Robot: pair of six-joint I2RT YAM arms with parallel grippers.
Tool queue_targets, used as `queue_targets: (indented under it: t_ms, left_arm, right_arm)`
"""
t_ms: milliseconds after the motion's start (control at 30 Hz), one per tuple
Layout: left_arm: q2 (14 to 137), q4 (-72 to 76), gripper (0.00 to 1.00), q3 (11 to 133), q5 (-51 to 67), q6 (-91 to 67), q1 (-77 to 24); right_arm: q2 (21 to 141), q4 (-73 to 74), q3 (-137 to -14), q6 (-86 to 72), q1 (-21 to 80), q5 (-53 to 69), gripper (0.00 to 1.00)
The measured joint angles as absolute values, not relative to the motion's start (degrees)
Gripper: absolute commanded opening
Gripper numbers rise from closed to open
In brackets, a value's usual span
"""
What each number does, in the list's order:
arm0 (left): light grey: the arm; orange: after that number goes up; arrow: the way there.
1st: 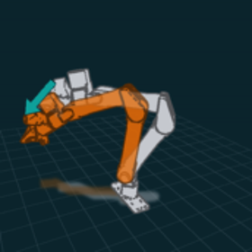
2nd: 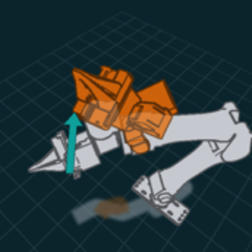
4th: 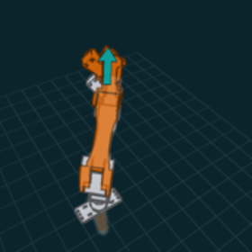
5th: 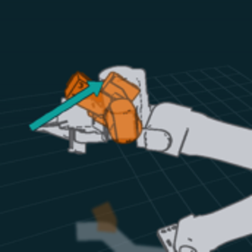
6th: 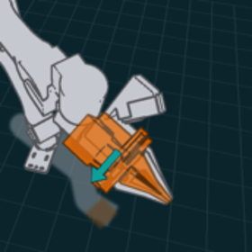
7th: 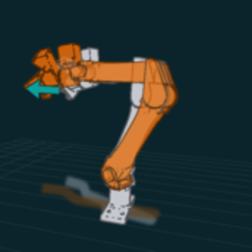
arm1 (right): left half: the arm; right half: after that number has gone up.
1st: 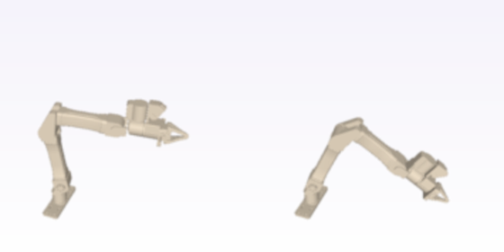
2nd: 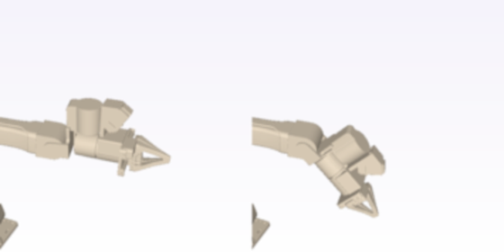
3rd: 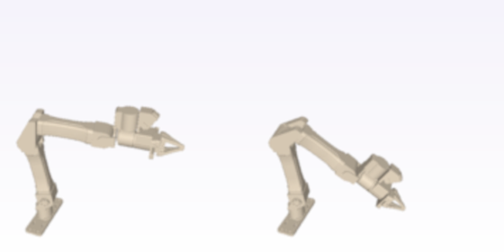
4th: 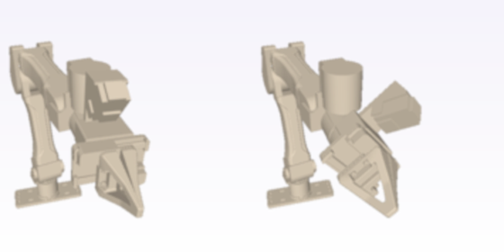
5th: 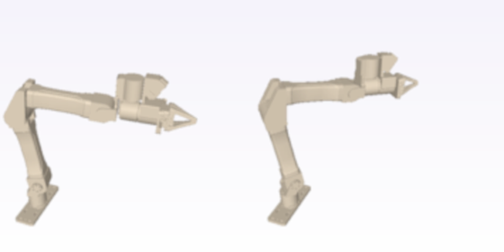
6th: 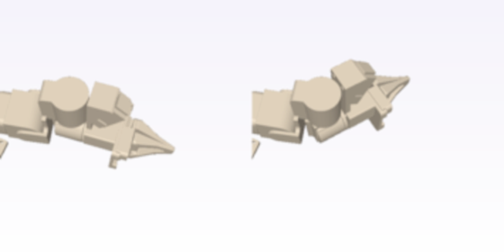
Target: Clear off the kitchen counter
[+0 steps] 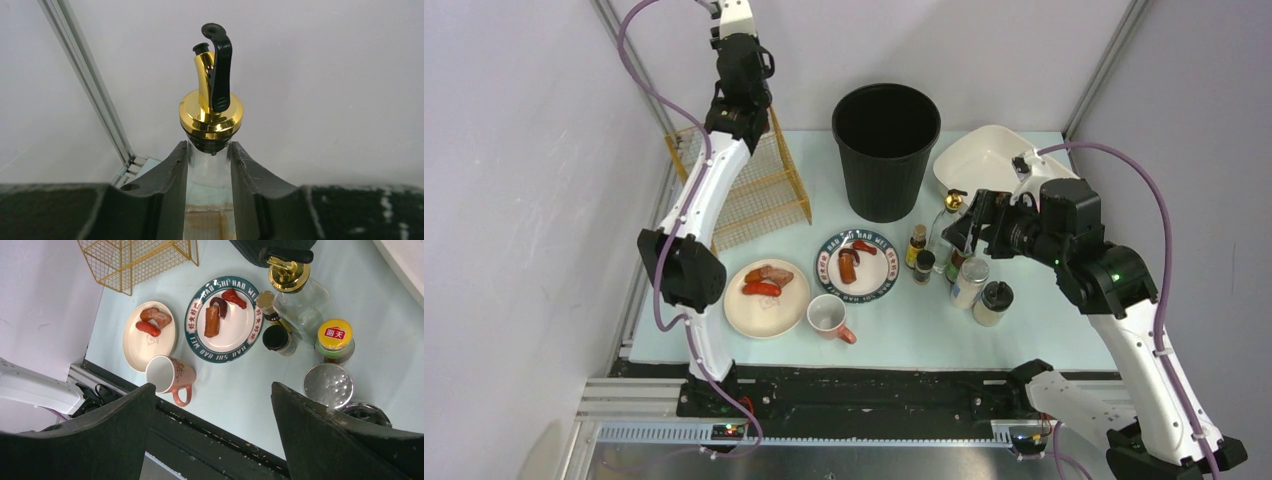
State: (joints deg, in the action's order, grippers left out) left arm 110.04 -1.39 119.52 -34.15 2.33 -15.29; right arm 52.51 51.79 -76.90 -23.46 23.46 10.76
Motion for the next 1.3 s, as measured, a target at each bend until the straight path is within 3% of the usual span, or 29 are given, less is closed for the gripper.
queue_targets:
  t_ms: [433, 1300]
  left_arm:
    - [112.5, -1.0, 0.0, 118.1, -32.7, -2.1, -13.7]
    - [112.5, 2.8, 0.0, 101.0, -31.1, -6.0, -14.5]
  right_arm:
    - [52.7, 51.9, -74.8, -23.4, 23.6, 10.3, 0.89]
    - [49.5, 52.4, -70.8, -23.3, 23.8, 9.3, 0.9]
